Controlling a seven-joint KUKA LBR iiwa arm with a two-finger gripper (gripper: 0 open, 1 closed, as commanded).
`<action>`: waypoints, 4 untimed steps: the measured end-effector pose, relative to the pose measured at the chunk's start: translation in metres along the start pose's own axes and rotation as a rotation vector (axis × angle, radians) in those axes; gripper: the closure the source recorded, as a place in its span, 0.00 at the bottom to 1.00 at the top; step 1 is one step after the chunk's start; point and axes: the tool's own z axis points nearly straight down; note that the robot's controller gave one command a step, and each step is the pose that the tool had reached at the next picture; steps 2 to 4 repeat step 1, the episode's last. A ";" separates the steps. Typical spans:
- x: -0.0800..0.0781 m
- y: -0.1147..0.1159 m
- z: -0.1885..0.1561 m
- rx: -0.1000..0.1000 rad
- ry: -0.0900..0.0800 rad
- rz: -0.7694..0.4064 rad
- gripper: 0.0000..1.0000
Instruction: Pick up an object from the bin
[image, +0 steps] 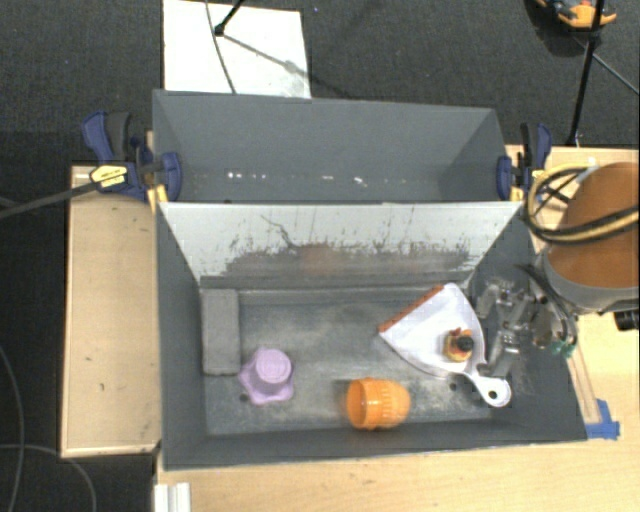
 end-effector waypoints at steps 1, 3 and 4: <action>0.014 0.024 0.051 -0.002 -0.001 0.109 0.00; 0.014 0.024 0.051 -0.002 -0.001 0.109 0.00; 0.014 0.024 0.051 -0.002 -0.001 0.109 0.00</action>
Offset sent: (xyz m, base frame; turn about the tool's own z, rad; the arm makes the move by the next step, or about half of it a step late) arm -0.0240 0.0579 -0.0838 0.0126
